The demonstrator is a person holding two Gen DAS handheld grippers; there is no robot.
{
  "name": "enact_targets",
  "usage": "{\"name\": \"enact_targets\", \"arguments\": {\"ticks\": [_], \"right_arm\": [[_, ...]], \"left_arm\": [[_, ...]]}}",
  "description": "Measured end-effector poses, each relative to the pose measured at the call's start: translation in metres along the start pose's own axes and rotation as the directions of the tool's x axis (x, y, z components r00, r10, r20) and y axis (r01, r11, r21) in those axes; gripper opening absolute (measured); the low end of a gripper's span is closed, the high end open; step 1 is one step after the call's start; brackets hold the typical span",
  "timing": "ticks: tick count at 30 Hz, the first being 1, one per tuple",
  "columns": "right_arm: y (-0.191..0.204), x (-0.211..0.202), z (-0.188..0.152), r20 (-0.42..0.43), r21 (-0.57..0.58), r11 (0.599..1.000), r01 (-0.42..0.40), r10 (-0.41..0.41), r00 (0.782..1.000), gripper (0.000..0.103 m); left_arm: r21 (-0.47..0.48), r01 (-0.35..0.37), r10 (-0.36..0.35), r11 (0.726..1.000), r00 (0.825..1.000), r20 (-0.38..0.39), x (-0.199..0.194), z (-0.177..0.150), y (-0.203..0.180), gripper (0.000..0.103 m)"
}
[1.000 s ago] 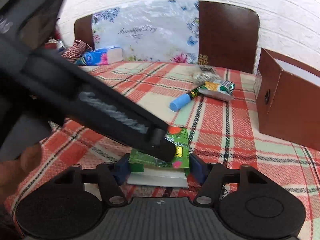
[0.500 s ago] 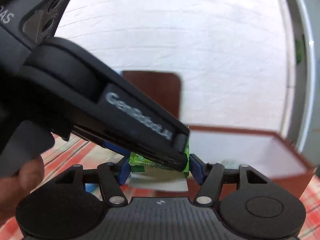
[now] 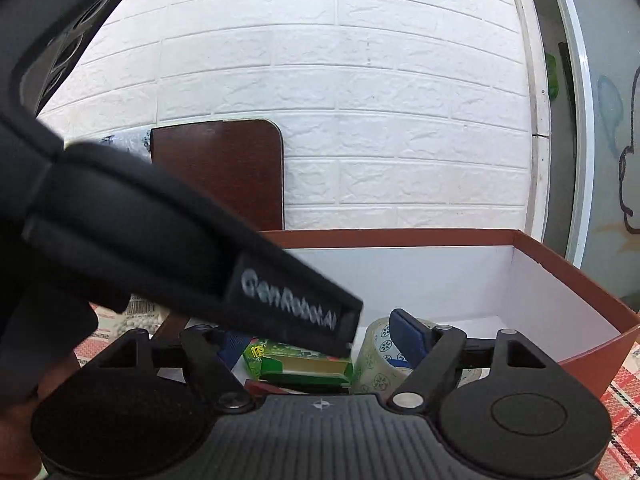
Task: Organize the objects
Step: 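Lower the carton into the brown box with the left tool and release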
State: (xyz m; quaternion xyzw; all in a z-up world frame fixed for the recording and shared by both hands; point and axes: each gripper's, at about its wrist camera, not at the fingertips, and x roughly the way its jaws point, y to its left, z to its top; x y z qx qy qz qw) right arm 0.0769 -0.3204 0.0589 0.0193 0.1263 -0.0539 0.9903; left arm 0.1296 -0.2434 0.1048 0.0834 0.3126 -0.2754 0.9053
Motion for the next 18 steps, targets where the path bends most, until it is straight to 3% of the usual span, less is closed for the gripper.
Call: {"name": "enact_targets", "arguments": {"ticks": [12, 14, 18], "right_arm": [[0.017, -0.047, -0.009, 0.061, -0.002, 0.998, 0.064, -0.064, 0.996, 0.076], [0.02, -0.05, -0.011, 0.057, 0.003, 0.998, 0.063, -0.063, 0.996, 0.076], [0.026, -0.049, -0.015, 0.034, 0.0, 0.998, 0.062, -0.062, 0.997, 0.077]], "left_arm": [[-0.002, 0.028, -0.028, 1.0, 0.998, 0.056, -0.051, -0.025, -0.003, 0.065], [-0.009, 0.008, -0.008, 1.0, 0.998, 0.061, -0.059, -0.03, -0.002, 0.071], [-0.034, -0.023, 0.025, 0.999, 0.999, 0.045, -0.069, -0.046, 0.011, 0.071]]}}
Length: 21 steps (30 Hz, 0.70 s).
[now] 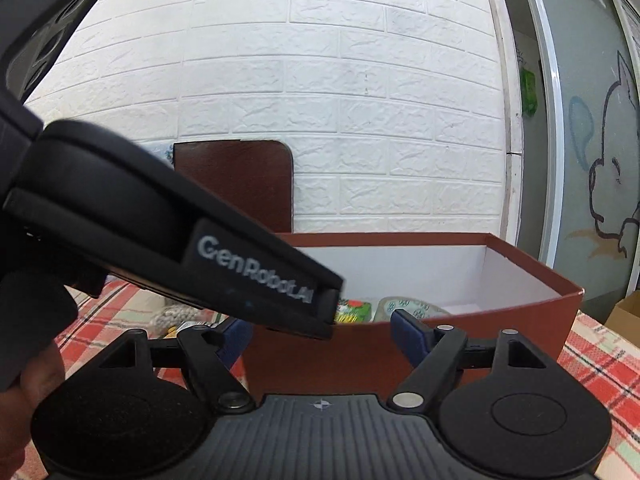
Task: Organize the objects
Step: 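Lower the carton into the brown box with the left tool and release, then move the right tool to the blue-capped marker and grasp it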
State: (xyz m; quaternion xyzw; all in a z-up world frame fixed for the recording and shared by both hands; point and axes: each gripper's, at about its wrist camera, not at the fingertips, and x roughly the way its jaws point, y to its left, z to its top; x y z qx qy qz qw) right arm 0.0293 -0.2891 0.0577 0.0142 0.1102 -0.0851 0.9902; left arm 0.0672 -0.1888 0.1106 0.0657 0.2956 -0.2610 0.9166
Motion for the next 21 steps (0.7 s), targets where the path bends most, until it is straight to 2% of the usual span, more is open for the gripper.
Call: {"name": "enact_targets", "arguments": {"ticks": [4, 7, 15, 21], "right_arm": [[0.006, -0.011, -0.011, -0.053, 0.001, 1.0, -0.03, 0.03, 0.998, 0.077], [0.034, -0.03, -0.022, -0.103, -0.013, 0.997, -0.074, 0.072, 0.992, 0.077], [0.089, -0.05, -0.041, -0.224, -0.088, 0.979, -0.185, 0.161, 0.961, 0.077], [0.114, -0.056, -0.048, -0.294, -0.133, 0.965, -0.224, 0.178, 0.939, 0.077]], "left_arm": [[-0.039, -0.046, 0.044, 0.998, 0.998, -0.045, -0.006, -0.021, 0.02, 0.073], [-0.046, -0.091, 0.088, 0.995, 0.993, -0.073, -0.009, -0.038, 0.033, 0.073], [-0.128, -0.176, 0.16, 0.976, 0.979, -0.124, -0.016, -0.073, 0.076, 0.073], [-0.178, -0.23, 0.205, 0.957, 0.967, -0.149, -0.02, -0.092, 0.105, 0.073]]}}
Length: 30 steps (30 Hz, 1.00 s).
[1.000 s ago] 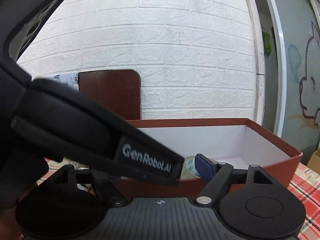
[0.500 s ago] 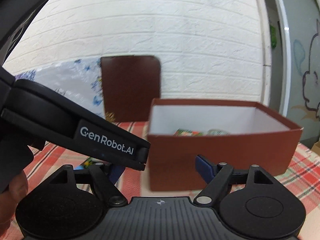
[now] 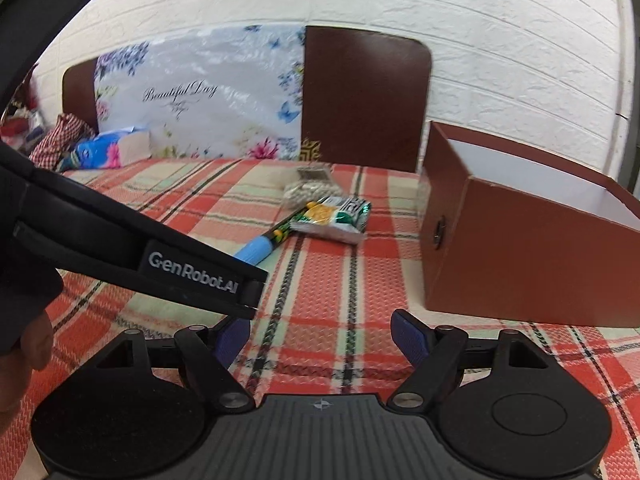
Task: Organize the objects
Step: 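Move the right tool to the blue-capped marker and grasp it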
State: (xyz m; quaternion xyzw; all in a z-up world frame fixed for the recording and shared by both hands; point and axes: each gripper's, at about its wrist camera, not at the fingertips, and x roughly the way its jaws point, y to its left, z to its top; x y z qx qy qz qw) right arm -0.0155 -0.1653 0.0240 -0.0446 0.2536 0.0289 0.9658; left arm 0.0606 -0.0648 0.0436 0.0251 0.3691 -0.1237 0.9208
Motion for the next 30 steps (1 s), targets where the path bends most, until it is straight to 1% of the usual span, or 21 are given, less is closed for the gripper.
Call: {"name": "enact_targets", "arguments": {"ticks": [7, 13, 15, 16, 18, 19, 20, 21, 22, 24, 26, 27, 28, 29, 30], "right_arm": [[0.014, 0.013, 0.006, -0.053, -0.052, 0.999, -0.011, 0.008, 0.999, 0.078], [0.023, 0.026, 0.012, -0.071, -0.064, 0.998, -0.023, 0.018, 0.997, 0.079], [0.024, 0.032, 0.016, -0.072, -0.051, 0.998, -0.032, 0.028, 0.997, 0.079], [0.023, 0.035, 0.018, -0.07, -0.039, 0.998, -0.04, 0.037, 0.997, 0.079], [0.023, 0.04, 0.023, -0.06, -0.016, 0.998, -0.06, 0.059, 0.996, 0.079], [0.022, 0.043, 0.025, -0.049, -0.005, 0.997, -0.071, 0.071, 0.996, 0.08], [0.022, 0.046, 0.028, -0.038, 0.005, 0.997, -0.079, 0.08, 0.996, 0.081], [0.023, 0.05, 0.032, -0.025, 0.012, 0.997, -0.081, 0.082, 0.996, 0.082], [0.024, 0.054, 0.035, -0.013, 0.012, 0.997, -0.075, 0.075, 0.997, 0.083], [0.027, 0.067, 0.043, -0.004, 0.002, 0.998, -0.056, 0.056, 0.998, 0.082], [0.032, 0.082, 0.048, -0.024, -0.017, 0.998, -0.057, 0.057, 0.998, 0.078], [0.035, 0.09, 0.051, -0.051, -0.032, 0.997, -0.067, 0.065, 0.997, 0.062], [0.037, 0.097, 0.051, -0.075, -0.042, 0.996, -0.079, 0.075, 0.994, 0.058], [0.038, 0.098, 0.053, -0.066, -0.042, 0.995, -0.087, 0.084, 0.994, 0.054], [0.04, 0.098, 0.053, -0.069, -0.052, 0.994, -0.095, 0.092, 0.993, 0.042]], "left_arm": [[-0.072, -0.054, 0.053, 0.996, 0.998, -0.015, 0.007, -0.011, 0.036, 0.073], [-0.086, -0.097, 0.099, 0.992, 0.995, 0.02, 0.009, -0.015, 0.058, 0.073], [-0.08, -0.128, 0.131, 0.989, 0.99, 0.042, 0.01, -0.018, 0.066, 0.073], [-0.074, -0.148, 0.152, 0.986, 0.987, 0.058, 0.01, -0.021, 0.071, 0.075], [-0.055, -0.198, 0.204, 0.979, 0.972, 0.118, 0.011, -0.031, 0.082, 0.085], [-0.078, -0.184, 0.194, 0.98, 0.971, 0.137, 0.011, -0.034, 0.09, 0.089], [-0.123, -0.143, 0.161, 0.982, 0.976, 0.149, 0.008, -0.034, 0.1, 0.088], [-0.147, -0.131, 0.154, 0.98, 0.976, 0.157, 0.007, -0.033, 0.104, 0.088], [-0.154, -0.128, 0.152, 0.98, 0.976, 0.158, 0.008, -0.033, 0.106, 0.088], [-0.139, -0.137, 0.159, 0.981, 0.974, 0.164, 0.008, -0.033, 0.103, 0.088], [-0.13, -0.14, 0.161, 0.982, 0.973, 0.163, 0.01, -0.034, 0.101, 0.09], [-0.132, -0.137, 0.158, 0.982, 0.974, 0.163, 0.01, -0.034, 0.102, 0.09], [-0.134, -0.134, 0.155, 0.982, 0.974, 0.163, 0.011, -0.034, 0.103, 0.09], [-0.135, -0.131, 0.153, 0.982, 0.975, 0.164, 0.011, -0.034, 0.103, 0.091], [-0.135, -0.13, 0.152, 0.982, 0.975, 0.164, 0.011, -0.034, 0.103, 0.091]]}}
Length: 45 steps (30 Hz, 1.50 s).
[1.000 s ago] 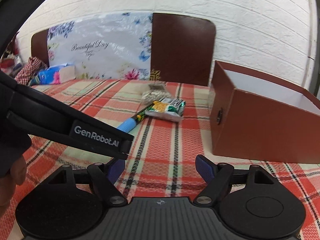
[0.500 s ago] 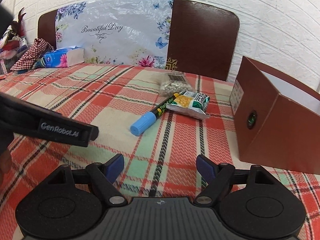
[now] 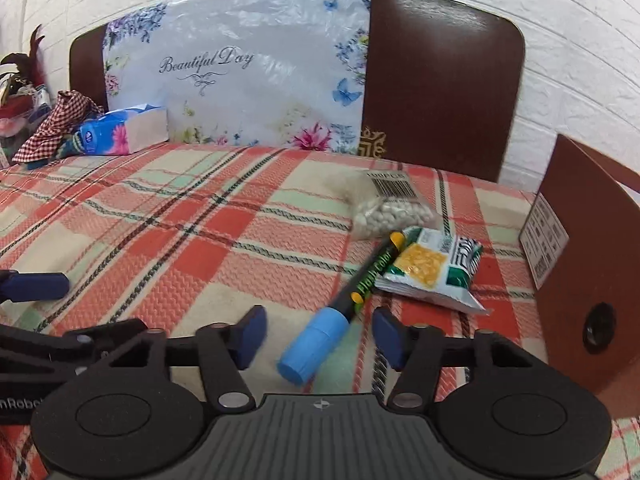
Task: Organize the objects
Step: 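Move the right tool to the blue-capped marker and grasp it, then lift the marker toward the box while the left tool grasps it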
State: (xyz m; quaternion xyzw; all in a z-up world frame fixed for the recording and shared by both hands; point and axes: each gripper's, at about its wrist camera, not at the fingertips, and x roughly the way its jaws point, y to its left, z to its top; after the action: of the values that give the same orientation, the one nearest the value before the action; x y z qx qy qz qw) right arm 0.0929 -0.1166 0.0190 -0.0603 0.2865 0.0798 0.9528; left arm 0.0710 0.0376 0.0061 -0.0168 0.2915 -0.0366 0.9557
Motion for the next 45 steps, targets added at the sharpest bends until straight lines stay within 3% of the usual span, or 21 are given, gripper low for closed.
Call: {"name": "enact_targets", "arguments": {"ticks": [4, 10, 15, 19, 23, 27, 29, 33, 35, 37, 39, 41, 43, 45], "right_arm": [[0.009, -0.009, -0.006, 0.005, -0.036, 0.999, -0.002, 0.002, 1.0, 0.019], [0.014, -0.046, -0.031, 0.003, -0.024, 0.999, -0.041, 0.041, 0.999, 0.018], [0.007, -0.075, -0.051, -0.011, 0.051, 0.993, -0.102, 0.103, 0.995, 0.018], [-0.006, -0.084, -0.059, -0.022, 0.153, 0.974, -0.165, 0.17, 0.985, 0.018], [-0.018, -0.088, -0.065, -0.014, 0.255, 0.94, -0.227, 0.238, 0.971, 0.018], [-0.033, -0.088, -0.07, 0.005, 0.348, 0.893, -0.285, 0.302, 0.953, 0.018], [-0.039, -0.09, -0.074, 0.018, 0.386, 0.869, -0.311, 0.329, 0.944, 0.018], [-0.048, -0.095, -0.079, 0.039, 0.43, 0.834, -0.345, 0.365, 0.93, 0.018], [-0.047, -0.096, -0.08, 0.046, 0.429, 0.83, -0.356, 0.374, 0.926, 0.018], [-0.046, -0.098, -0.08, 0.055, 0.417, 0.831, -0.368, 0.381, 0.923, 0.018], [-0.045, -0.1, -0.081, 0.065, 0.402, 0.834, -0.378, 0.386, 0.92, 0.019], [-0.046, -0.103, -0.081, 0.073, 0.396, 0.838, -0.377, 0.38, 0.922, 0.019], [-0.05, -0.106, -0.081, 0.084, 0.404, 0.831, -0.382, 0.382, 0.92, 0.019], [-0.053, -0.109, -0.082, 0.098, 0.407, 0.829, -0.383, 0.378, 0.921, 0.019]], "left_arm": [[0.002, -0.002, 0.002, 1.0, 1.0, 0.0, 0.001, -0.001, 0.0, 0.091], [0.014, -0.009, 0.009, 1.0, 1.0, -0.003, 0.0, -0.002, -0.002, 0.091], [0.024, -0.014, 0.014, 1.0, 1.0, -0.013, 0.001, -0.002, -0.003, 0.092], [0.025, -0.018, 0.02, 1.0, 0.996, -0.091, 0.0, 0.006, -0.009, 0.094], [-0.078, 0.123, -0.136, 0.989, 0.97, -0.202, -0.01, 0.018, -0.022, 0.096], [-0.168, 0.265, -0.305, 0.949, 0.907, -0.289, -0.01, 0.023, -0.048, 0.096], [-0.163, 0.279, -0.318, 0.947, 0.893, -0.319, -0.007, 0.022, -0.063, 0.096], [-0.133, 0.276, -0.306, 0.952, 0.888, -0.343, -0.005, 0.02, -0.086, 0.094], [-0.117, 0.287, -0.31, 0.951, 0.885, -0.348, -0.006, 0.02, -0.093, 0.083], [-0.082, 0.266, -0.278, 0.96, 0.896, -0.346, -0.007, 0.02, -0.098, 0.074], [-0.067, 0.252, -0.26, 0.965, 0.904, -0.341, -0.007, 0.022, -0.099, 0.053], [-0.107, 0.262, -0.283, 0.959, 0.891, -0.356, -0.004, 0.025, -0.096, 0.025], [-0.138, 0.282, -0.314, 0.949, 0.88, -0.357, -0.005, 0.028, -0.097, 0.023], [-0.127, 0.302, -0.327, 0.945, 0.881, -0.343, -0.011, 0.03, -0.105, 0.02]]}}
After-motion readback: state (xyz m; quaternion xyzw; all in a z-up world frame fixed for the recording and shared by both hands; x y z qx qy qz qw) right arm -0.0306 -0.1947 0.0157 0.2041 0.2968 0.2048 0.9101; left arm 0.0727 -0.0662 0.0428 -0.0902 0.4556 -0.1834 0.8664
